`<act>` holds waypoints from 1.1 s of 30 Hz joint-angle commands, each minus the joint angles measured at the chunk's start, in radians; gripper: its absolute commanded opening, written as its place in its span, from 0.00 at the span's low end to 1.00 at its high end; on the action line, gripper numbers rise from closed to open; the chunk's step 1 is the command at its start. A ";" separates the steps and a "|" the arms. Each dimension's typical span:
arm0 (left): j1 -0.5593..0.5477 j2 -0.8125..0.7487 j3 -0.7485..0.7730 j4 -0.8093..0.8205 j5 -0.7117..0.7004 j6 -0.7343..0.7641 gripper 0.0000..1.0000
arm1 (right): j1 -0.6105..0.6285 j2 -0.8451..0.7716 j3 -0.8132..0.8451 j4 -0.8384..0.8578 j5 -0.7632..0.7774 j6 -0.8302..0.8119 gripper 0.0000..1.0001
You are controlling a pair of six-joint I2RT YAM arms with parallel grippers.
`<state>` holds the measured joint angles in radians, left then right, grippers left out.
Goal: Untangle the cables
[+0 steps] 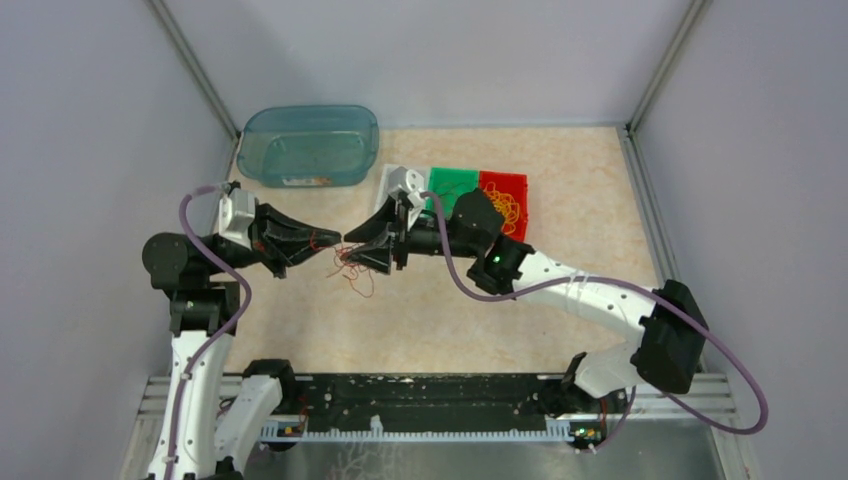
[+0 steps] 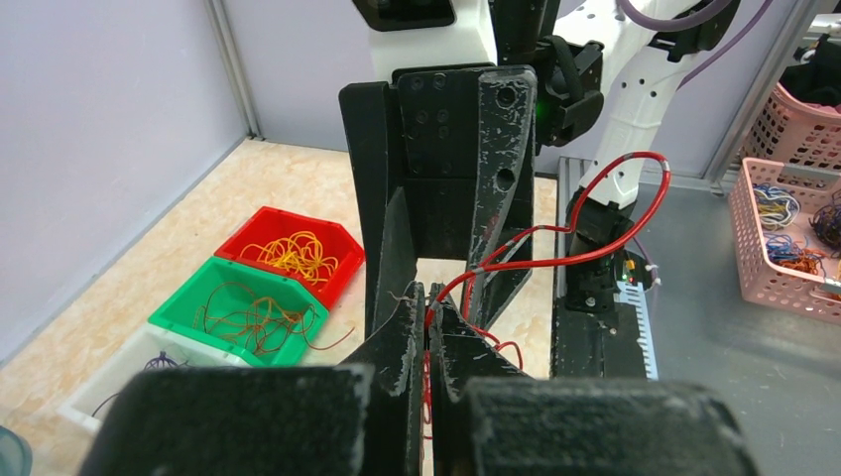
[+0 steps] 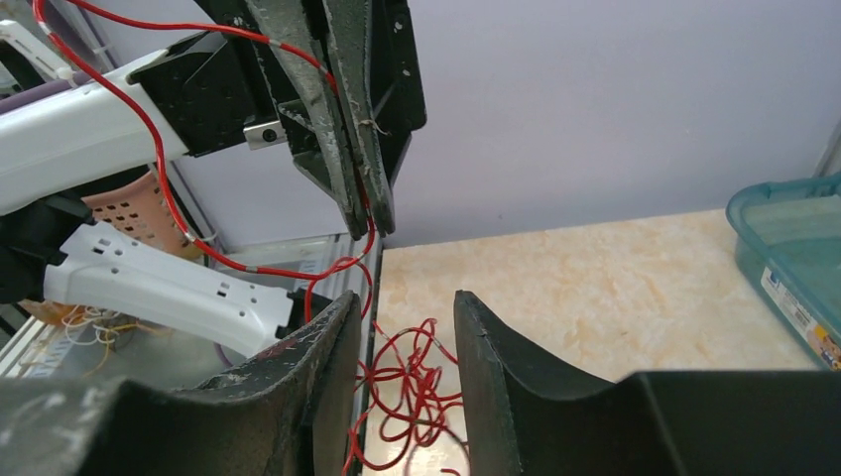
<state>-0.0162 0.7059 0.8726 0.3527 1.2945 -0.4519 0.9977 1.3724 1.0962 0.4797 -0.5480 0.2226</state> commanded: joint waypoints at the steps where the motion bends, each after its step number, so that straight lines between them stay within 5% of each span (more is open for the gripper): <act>1: -0.007 -0.010 0.008 0.011 0.008 0.010 0.01 | 0.014 -0.037 0.018 0.048 0.021 0.004 0.42; 10: -0.008 -0.011 0.007 0.010 0.002 0.012 0.01 | 0.015 -0.161 -0.083 0.050 0.130 -0.025 0.44; 33: -0.009 -0.009 -0.007 -0.020 -0.015 0.049 0.02 | 0.044 -0.007 0.011 0.116 0.039 0.034 0.36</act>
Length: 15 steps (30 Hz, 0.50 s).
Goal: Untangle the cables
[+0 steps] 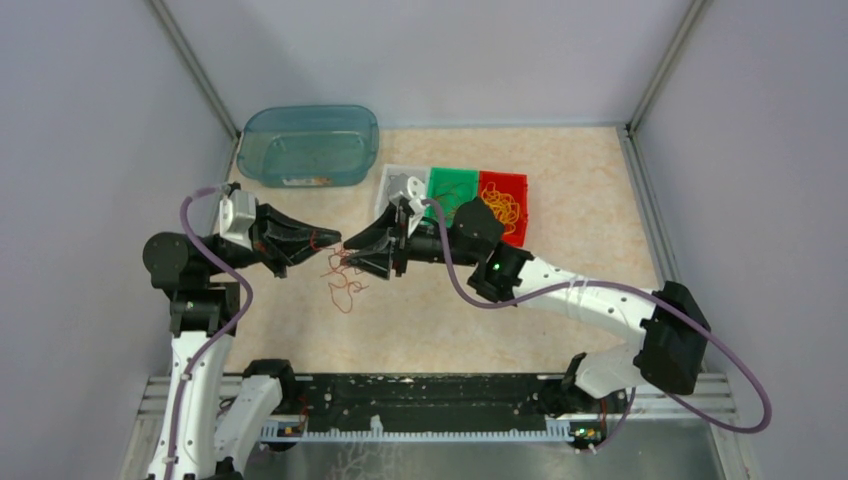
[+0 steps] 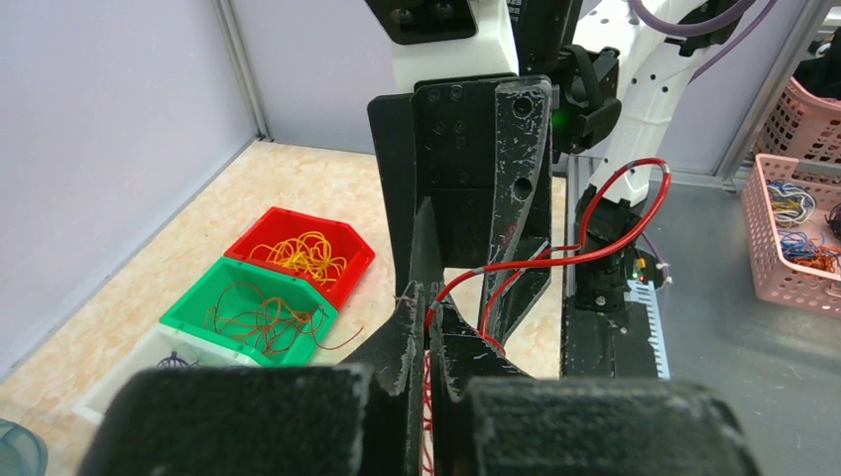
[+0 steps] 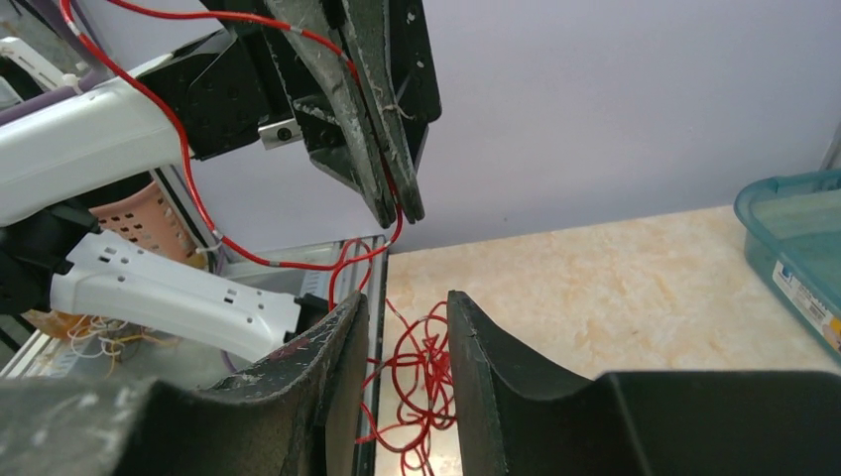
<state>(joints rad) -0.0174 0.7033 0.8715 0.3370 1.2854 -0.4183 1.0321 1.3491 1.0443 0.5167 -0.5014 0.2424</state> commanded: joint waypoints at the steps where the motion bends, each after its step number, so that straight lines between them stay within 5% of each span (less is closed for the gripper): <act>1: -0.008 -0.008 -0.005 -0.012 -0.005 0.020 0.02 | 0.011 0.018 0.065 0.083 -0.009 0.015 0.37; 11: -0.008 -0.007 -0.004 -0.039 -0.012 0.055 0.02 | 0.013 -0.006 0.052 0.089 -0.016 0.022 0.32; 15: -0.009 -0.010 0.007 -0.040 -0.014 0.053 0.02 | 0.013 -0.036 0.058 -0.017 0.072 -0.014 0.42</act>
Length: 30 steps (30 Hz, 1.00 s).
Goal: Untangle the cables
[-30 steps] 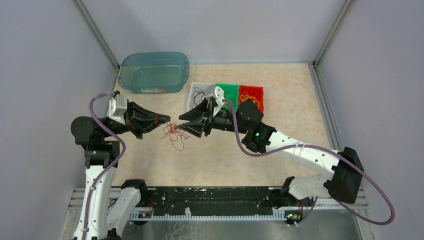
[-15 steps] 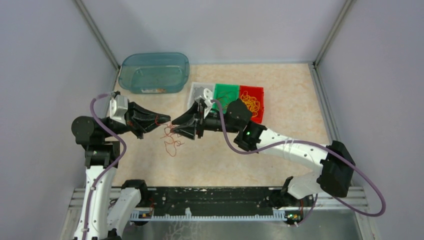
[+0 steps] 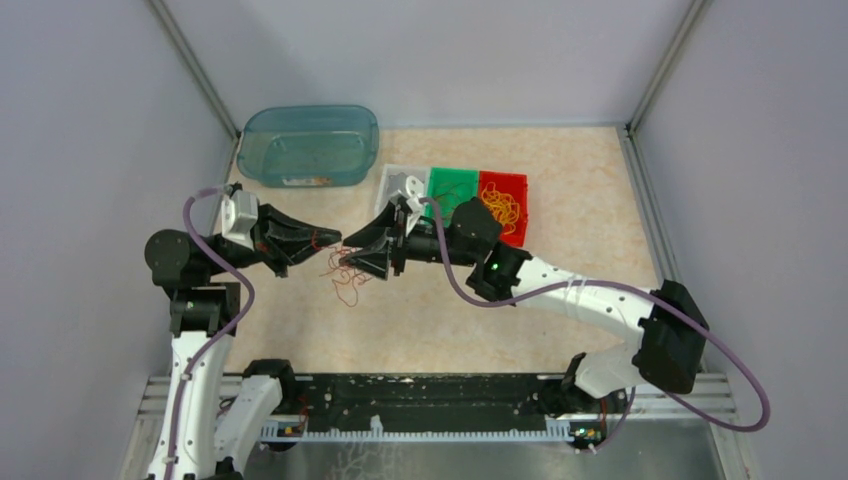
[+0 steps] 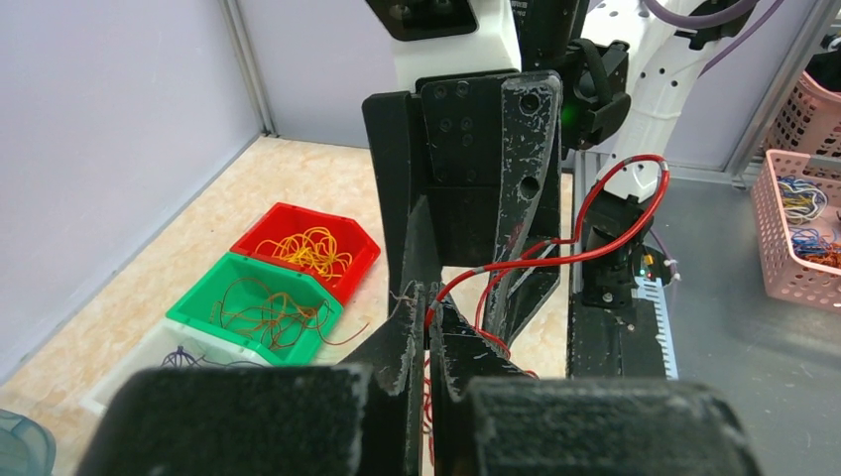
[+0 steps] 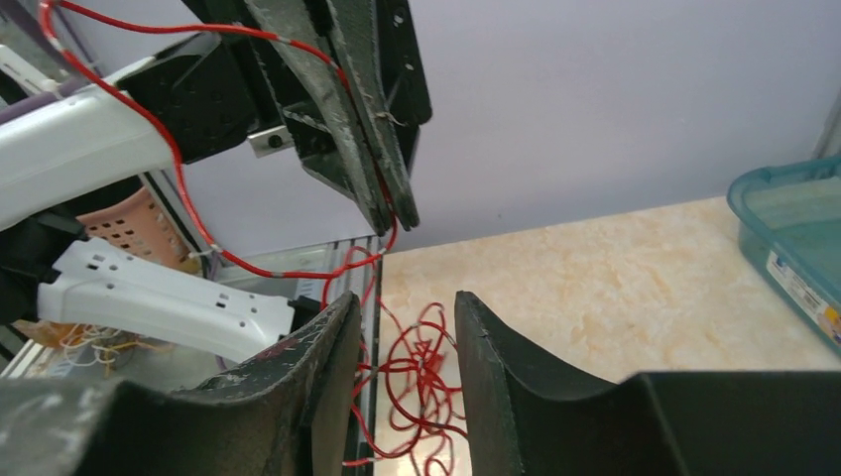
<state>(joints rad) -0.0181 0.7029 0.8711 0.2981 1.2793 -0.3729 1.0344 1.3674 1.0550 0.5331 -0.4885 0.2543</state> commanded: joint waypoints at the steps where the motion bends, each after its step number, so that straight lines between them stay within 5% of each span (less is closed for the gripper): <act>1: -0.008 -0.012 0.009 0.001 -0.008 0.007 0.02 | 0.010 -0.068 0.040 -0.058 0.084 -0.035 0.43; 11: -0.008 -0.007 0.013 0.013 -0.003 -0.005 0.02 | 0.003 -0.158 -0.034 -0.039 0.136 -0.038 0.42; 21: -0.007 -0.007 0.016 0.014 -0.005 -0.006 0.03 | 0.014 -0.093 0.016 -0.040 0.035 -0.038 0.29; 30: -0.008 -0.009 0.008 -0.001 -0.002 0.013 0.03 | 0.025 -0.056 0.028 0.000 -0.002 -0.018 0.30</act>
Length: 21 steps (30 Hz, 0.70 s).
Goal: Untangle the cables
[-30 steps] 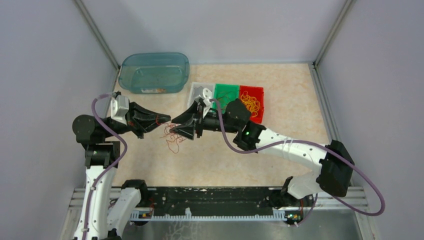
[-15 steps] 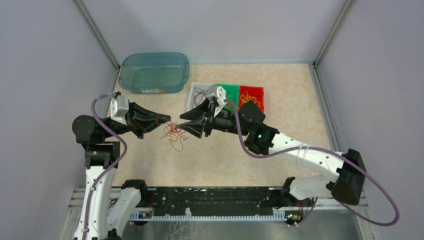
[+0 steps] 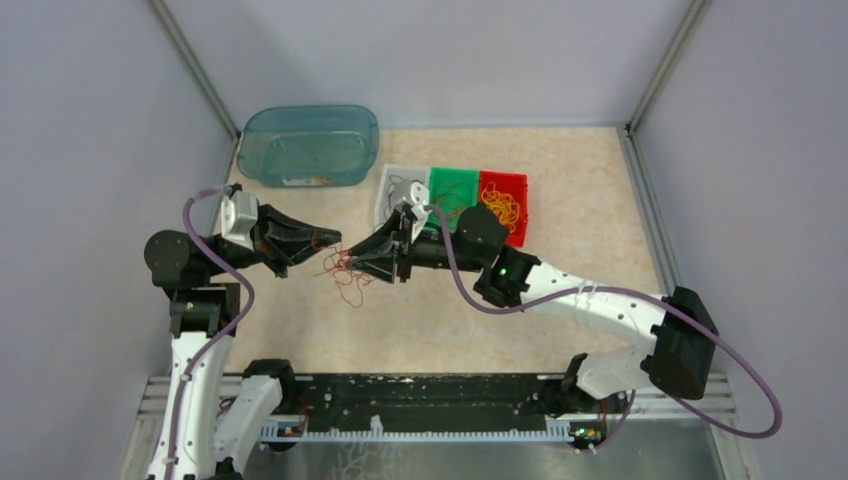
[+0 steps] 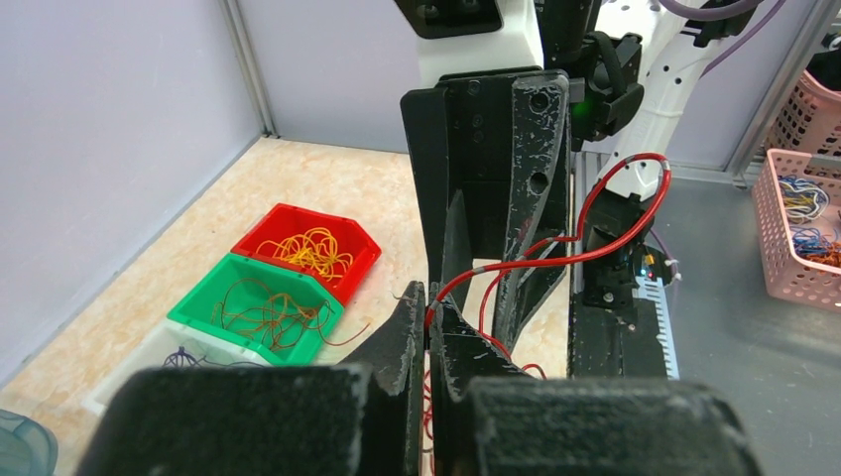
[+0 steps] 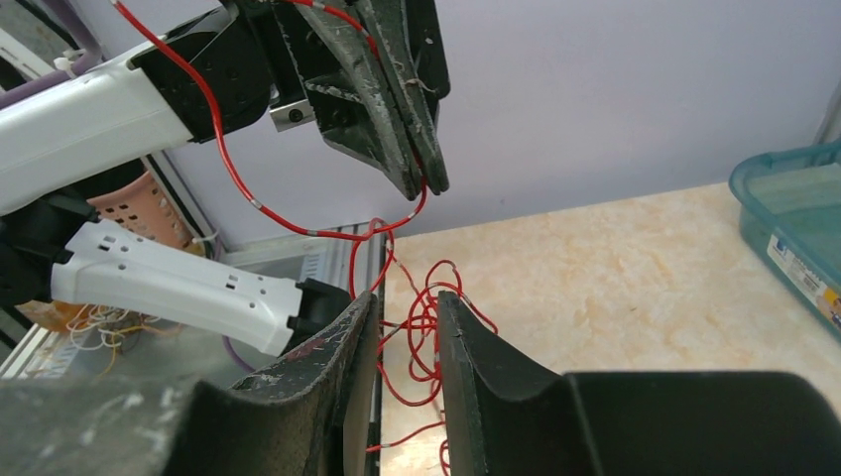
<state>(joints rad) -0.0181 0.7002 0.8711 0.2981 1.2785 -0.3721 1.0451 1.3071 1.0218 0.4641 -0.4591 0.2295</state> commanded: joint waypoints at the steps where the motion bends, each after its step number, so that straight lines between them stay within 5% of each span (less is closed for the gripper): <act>1: -0.008 -0.007 0.007 -0.002 -0.001 0.014 0.03 | 0.015 0.010 0.066 0.070 -0.032 0.007 0.29; 21: -0.009 -0.021 0.005 -0.034 0.004 0.050 0.03 | 0.015 -0.115 0.001 -0.022 0.090 -0.032 0.30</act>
<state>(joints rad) -0.0185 0.6868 0.8711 0.2607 1.2789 -0.3275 1.0531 1.2293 1.0336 0.4114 -0.3851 0.2062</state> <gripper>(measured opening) 0.029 0.296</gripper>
